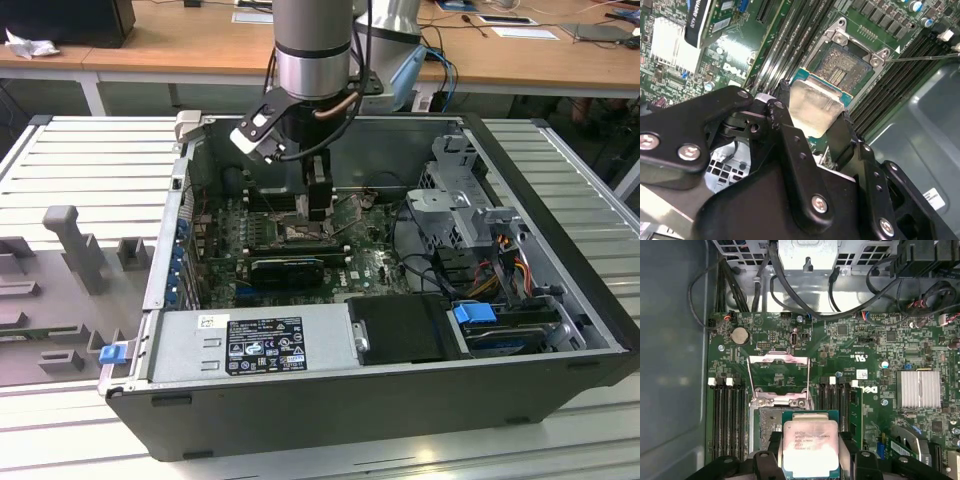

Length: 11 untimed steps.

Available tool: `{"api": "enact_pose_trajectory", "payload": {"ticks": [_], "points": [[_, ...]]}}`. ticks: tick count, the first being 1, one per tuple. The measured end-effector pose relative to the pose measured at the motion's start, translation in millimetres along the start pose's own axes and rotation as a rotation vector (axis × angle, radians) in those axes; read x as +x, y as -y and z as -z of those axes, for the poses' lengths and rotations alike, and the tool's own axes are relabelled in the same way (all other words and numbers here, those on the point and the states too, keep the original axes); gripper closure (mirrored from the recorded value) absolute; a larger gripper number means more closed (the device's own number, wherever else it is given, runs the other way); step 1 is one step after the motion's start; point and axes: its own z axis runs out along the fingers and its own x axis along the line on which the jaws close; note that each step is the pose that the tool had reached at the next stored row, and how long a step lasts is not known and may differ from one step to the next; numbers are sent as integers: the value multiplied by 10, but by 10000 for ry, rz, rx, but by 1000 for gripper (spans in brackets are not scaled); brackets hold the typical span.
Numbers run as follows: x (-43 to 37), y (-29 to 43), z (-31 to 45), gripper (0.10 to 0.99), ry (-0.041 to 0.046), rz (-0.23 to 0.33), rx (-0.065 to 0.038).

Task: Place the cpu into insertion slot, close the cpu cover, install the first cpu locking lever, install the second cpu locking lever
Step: 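Place the cpu into insertion slot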

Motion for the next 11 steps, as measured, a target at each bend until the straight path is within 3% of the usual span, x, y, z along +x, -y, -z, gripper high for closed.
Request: {"api": "enact_pose_trajectory", "payload": {"ticks": [9,11], "points": [[1,8,-102,553,2,0,4],[1,9,-118,553,50,4,4]]}}
